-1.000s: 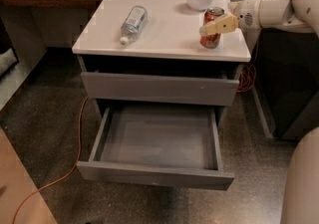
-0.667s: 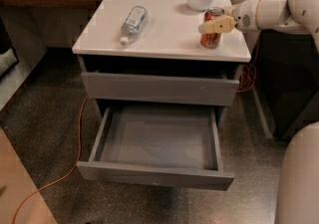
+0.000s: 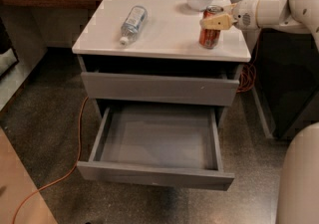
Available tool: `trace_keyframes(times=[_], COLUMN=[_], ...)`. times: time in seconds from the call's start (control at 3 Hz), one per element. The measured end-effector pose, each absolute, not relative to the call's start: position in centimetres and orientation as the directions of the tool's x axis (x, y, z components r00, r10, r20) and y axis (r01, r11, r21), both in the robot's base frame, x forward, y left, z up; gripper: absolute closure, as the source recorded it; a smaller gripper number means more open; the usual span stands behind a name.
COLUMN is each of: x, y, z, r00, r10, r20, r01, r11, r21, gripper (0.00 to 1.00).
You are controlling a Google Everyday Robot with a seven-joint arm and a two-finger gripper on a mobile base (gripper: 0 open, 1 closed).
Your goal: Place coke can into middle drawer
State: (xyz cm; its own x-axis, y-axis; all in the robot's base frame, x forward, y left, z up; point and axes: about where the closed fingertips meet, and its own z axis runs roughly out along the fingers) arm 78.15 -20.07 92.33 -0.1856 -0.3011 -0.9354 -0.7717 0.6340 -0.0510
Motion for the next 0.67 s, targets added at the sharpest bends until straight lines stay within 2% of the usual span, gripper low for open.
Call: trace_keyframes(times=[0.33,0.67], x=[75.8,72.3], y=[-18.5,-16.5], z=[93.5,94.1], r00=[-0.149,-0.121], r10=[-0.316,-0.335], r20=[-0.937,-0.934], r01=[-0.815,-0.866], r11=[0.575,0.495], r21=[-0.064,-0.066], gripper=[0.9,1.0])
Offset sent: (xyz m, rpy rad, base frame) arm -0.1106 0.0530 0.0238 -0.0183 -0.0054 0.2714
